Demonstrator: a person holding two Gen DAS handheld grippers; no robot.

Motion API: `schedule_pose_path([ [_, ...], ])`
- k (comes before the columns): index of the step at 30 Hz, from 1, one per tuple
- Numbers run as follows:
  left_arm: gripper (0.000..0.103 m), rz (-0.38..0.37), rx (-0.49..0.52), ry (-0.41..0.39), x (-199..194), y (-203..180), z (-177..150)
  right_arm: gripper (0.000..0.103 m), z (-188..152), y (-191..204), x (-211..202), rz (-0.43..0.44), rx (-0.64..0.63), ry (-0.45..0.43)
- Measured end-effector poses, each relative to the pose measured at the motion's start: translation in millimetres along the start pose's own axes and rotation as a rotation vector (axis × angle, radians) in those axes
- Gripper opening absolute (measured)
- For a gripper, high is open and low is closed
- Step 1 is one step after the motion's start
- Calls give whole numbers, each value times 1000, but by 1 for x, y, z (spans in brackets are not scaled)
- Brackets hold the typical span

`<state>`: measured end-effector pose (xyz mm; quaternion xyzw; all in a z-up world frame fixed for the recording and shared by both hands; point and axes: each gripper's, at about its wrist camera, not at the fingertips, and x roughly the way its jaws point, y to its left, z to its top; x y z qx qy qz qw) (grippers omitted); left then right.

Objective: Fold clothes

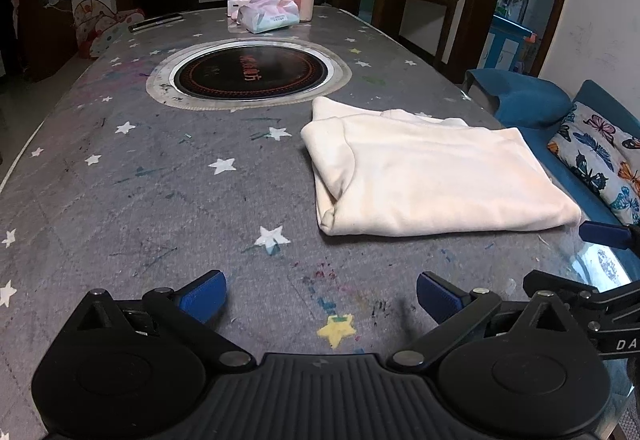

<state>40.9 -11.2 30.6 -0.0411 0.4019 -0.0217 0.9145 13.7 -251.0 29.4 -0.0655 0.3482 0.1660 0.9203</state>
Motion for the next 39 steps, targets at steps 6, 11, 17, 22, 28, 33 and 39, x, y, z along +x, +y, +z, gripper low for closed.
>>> schedule_pose_path([
  [6, 103, 10, 17, -11, -7, -3, -6, 103, -5, 4, -4, -24, -6, -3],
  [11, 103, 15, 13, -22, -14, -6, -11, 103, -7, 3, -10, -25, 16, -15],
  [17, 103, 2, 17, -29, -23, -10, -17, 103, -11, 3, -17, -25, 44, -32],
  [22, 103, 1, 25, -37, -32, -16, -24, 103, -17, 5, -25, -31, 53, -41],
  [28, 103, 0, 33, -40, -39, -20, -31, 103, -24, 11, -34, -28, 56, -51],
  [33, 103, -6, 49, -39, -41, -25, -36, 103, -29, 14, -38, -25, 58, -56],
  [39, 103, -8, 63, -45, -39, -30, -37, 103, -31, 14, -37, -11, 63, -61],
])
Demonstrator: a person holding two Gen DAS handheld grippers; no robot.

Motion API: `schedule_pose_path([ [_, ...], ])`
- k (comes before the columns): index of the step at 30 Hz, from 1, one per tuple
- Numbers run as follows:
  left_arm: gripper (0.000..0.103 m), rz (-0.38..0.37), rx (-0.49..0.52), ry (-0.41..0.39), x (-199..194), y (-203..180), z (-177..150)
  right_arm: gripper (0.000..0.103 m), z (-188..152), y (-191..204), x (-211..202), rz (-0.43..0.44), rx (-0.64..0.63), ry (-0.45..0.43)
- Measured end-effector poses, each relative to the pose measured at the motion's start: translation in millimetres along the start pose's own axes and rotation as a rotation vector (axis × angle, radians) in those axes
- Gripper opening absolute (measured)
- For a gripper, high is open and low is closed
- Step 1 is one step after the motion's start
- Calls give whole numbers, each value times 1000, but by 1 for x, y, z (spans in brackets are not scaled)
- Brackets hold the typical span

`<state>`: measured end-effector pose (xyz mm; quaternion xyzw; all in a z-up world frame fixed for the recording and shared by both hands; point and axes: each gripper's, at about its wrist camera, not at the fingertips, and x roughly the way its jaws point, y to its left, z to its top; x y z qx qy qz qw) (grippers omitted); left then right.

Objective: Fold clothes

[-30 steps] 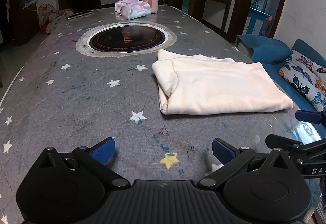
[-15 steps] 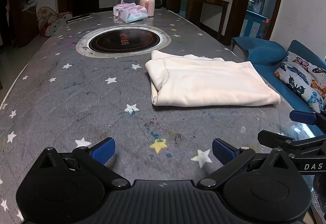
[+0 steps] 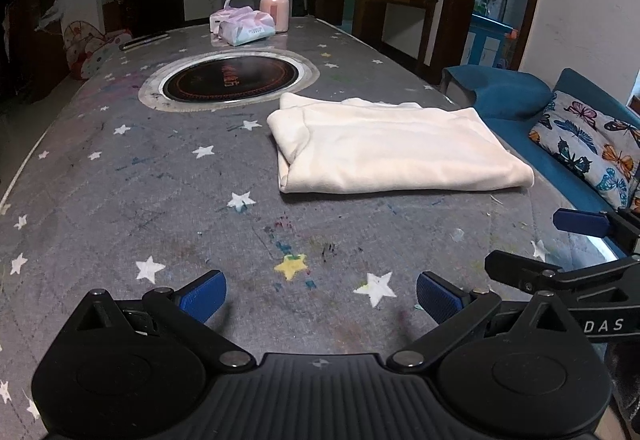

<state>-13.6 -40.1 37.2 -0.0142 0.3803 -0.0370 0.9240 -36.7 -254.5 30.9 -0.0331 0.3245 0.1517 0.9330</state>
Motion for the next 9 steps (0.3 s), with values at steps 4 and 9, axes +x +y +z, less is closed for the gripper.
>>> schedule_pose_path([
  [4, 103, 2, 2, -4, 2, -1, 2, 103, 1, 0, 2, 0, -3, -3],
  [9, 103, 4, 16, 2, 6, -4, 3, 103, 0, -3, 5, -6, 5, 2],
])
